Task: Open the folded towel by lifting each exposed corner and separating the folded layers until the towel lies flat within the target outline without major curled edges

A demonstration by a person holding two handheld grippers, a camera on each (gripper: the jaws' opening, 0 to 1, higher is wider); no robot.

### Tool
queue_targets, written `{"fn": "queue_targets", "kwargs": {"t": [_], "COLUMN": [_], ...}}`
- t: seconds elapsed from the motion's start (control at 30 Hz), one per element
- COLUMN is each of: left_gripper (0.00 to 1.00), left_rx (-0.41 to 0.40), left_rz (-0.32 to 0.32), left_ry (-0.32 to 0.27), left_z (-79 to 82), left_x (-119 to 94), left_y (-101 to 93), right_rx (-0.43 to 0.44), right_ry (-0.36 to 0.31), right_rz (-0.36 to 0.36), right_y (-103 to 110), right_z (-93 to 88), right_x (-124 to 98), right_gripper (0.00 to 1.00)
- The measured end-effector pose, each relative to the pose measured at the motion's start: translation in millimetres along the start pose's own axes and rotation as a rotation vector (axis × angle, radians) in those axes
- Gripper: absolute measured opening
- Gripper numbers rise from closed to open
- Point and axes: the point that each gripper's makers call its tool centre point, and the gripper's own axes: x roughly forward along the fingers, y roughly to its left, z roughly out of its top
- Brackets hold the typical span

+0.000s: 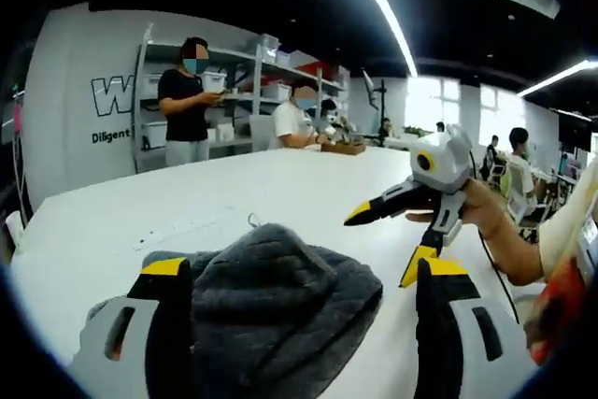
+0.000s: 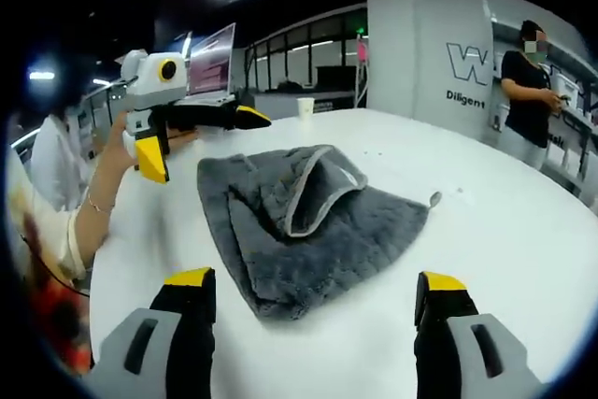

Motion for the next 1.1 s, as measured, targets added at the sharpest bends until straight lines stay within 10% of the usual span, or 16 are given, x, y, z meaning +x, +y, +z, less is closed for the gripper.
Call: {"fn": "queue_targets", "kwargs": {"t": [0.57,1.1], "left_gripper": [1.0,1.0], "left_rx": [-0.085,-0.018], "left_rz": [0.203,0.287], "left_ry": [0.124,0.201], "left_z": [-64.7,-73.3], "left_x": [-56.1,-62.5], "left_y": [64.3,75.2], "right_rx": [-0.01,0.191], "right_ry": [-0.088,-0.227], "right_rz": [0.089,0.171], "right_y": [19.9,22.9], "right_z": [17.7,39.2], "right_x": [9.9,33.8], "right_gripper": [0.76,0.58]}}
